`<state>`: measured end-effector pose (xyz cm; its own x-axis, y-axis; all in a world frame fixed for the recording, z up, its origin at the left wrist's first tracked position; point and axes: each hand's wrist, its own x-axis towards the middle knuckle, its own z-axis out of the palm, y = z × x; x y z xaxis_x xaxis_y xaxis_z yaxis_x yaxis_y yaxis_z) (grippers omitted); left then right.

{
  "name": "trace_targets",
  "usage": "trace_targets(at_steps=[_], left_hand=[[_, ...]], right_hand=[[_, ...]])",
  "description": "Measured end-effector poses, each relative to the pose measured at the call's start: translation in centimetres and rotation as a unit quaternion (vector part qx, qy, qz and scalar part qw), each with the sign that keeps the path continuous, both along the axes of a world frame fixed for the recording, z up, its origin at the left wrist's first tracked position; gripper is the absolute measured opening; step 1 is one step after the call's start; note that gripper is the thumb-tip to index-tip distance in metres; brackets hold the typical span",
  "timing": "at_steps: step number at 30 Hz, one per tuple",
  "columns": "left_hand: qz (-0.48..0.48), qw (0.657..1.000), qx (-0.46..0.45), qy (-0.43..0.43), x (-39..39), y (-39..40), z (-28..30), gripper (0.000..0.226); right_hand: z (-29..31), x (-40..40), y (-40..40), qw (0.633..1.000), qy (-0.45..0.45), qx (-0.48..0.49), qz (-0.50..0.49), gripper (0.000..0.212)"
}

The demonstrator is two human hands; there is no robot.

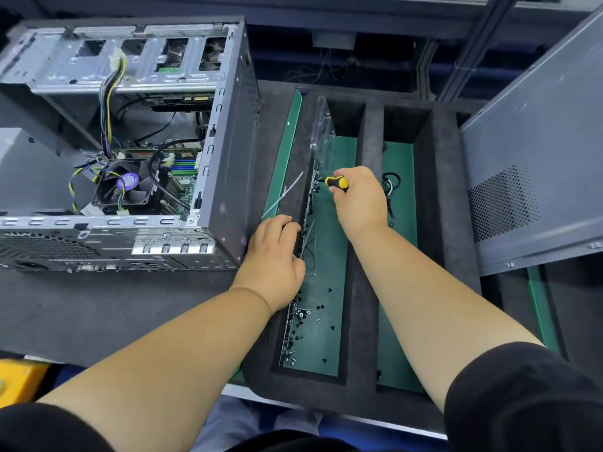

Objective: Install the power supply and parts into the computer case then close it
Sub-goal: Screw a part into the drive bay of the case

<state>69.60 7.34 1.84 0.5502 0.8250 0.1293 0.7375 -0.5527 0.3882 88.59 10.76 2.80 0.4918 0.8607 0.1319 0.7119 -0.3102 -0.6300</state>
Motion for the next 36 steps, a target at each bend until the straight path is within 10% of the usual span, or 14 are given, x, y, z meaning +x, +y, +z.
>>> trace_targets(at_steps=[19, 21, 28, 36], left_hand=[[-0.033, 0.994, -0.083, -0.059, 0.4, -0.6, 2.3, 0.046], [0.042, 0.955, -0.224, -0.191, 1.9, -0.8, 4.7, 0.038], [0.182, 0.636, -0.536, -0.525, 5.9, 0.2, 12.7, 0.014], [0.141, 0.604, -0.6, -0.505, 7.0, -0.4, 16.1, 0.019]], right_hand=[[10.3, 3.1, -9.5, 0.94, 0.266, 0.184, -0.108, 0.014], [12.2, 3.4, -10.5, 0.929, 0.291, 0.198, -0.11, 0.013], [17.3, 4.0, -12.8, 0.904, 0.344, 0.236, -0.091, 0.017], [19.6, 3.8, -13.1, 0.905, 0.328, 0.264, -0.065, 0.017]])
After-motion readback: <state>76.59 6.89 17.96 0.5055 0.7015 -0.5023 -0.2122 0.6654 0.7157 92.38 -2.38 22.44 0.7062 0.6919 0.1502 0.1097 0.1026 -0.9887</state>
